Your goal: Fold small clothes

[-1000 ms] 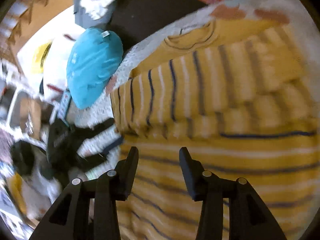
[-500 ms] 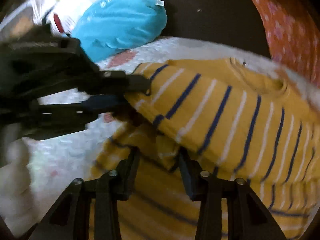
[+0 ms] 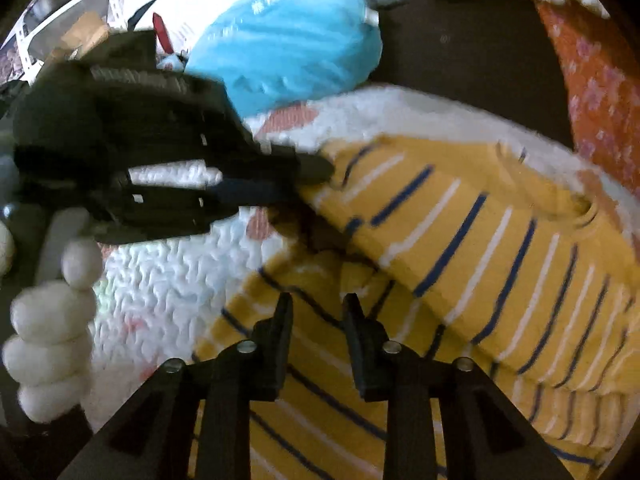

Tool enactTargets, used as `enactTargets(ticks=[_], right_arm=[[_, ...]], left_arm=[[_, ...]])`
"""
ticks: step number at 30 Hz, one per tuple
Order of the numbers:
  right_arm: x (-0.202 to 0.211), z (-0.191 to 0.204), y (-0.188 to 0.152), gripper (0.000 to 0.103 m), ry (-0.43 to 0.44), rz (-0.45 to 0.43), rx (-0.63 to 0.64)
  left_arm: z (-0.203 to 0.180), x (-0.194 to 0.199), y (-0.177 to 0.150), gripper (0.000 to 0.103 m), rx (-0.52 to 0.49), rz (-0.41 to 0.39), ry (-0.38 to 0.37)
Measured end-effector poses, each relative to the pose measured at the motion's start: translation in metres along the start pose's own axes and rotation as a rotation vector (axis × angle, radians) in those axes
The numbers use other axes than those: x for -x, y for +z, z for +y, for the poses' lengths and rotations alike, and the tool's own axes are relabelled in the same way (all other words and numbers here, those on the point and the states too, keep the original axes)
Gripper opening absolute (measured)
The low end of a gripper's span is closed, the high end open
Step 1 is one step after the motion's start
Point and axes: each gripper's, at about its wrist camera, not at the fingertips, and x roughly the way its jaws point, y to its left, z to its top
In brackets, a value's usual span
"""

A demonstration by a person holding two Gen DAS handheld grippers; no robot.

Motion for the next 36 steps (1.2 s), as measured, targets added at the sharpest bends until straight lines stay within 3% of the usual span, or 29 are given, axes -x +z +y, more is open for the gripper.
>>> enactTargets(ticks=[2, 5, 6, 8, 11, 15, 18, 19, 20, 22, 24, 28, 33, 36], right_arm=[[-0.001, 0.004, 0.006, 0.054, -0.054, -0.032, 0.013], [-0.031, 0.003, 0.016, 0.06, -0.153, 0.007, 0.001], [-0.044, 0.001, 0.016, 0.058, -0.166, 0.026, -0.013], [-0.05, -0.006, 0.017, 0.017, -0.17, 0.006, -0.049], [-0.051, -0.015, 0.021, 0.014, -0.118, -0.012, -0.115], [-0.04, 0.003, 0.01, 0.015, -0.041, 0.003, 0.02], [-0.037, 0.018, -0.005, 0.034, 0.012, 0.035, 0.126], [-0.035, 0.019, -0.009, 0.05, 0.034, 0.048, 0.134], [-0.032, 0.02, -0.011, 0.057, 0.053, 0.056, 0.135], [-0.019, 0.021, -0.013, 0.058, 0.071, 0.049, 0.128], [-0.003, 0.015, -0.012, 0.058, 0.091, 0.034, 0.074], [0.022, -0.022, -0.021, 0.056, 0.028, 0.035, -0.098], [0.044, -0.095, -0.052, 0.056, -0.061, 0.034, -0.297], [0.065, -0.138, -0.073, 0.056, -0.134, 0.012, -0.444]], left_arm=[[-0.002, 0.0, 0.0, 0.014, -0.003, 0.0, -0.002], [-0.002, 0.0, -0.001, 0.014, -0.005, -0.003, 0.001], [-0.003, 0.001, -0.001, 0.014, -0.005, -0.005, 0.002], [-0.003, 0.003, 0.0, 0.014, -0.003, -0.01, -0.002], [-0.003, 0.005, 0.001, 0.014, 0.0, -0.011, -0.011], [0.001, 0.008, 0.002, 0.014, 0.007, -0.008, -0.013], [0.002, 0.009, 0.002, 0.014, 0.015, -0.005, -0.006], [0.004, 0.01, 0.002, 0.014, 0.019, -0.006, -0.004], [0.004, 0.01, 0.002, 0.014, 0.022, -0.006, -0.001], [0.006, 0.011, 0.001, 0.014, 0.028, -0.005, 0.008], [0.005, 0.011, -0.003, 0.014, 0.024, 0.001, 0.033], [-0.018, 0.013, -0.022, 0.014, -0.063, -0.002, 0.093], [-0.054, -0.005, -0.06, 0.014, -0.23, 0.103, 0.011], [-0.044, -0.034, -0.061, 0.014, -0.226, 0.141, 0.129]])
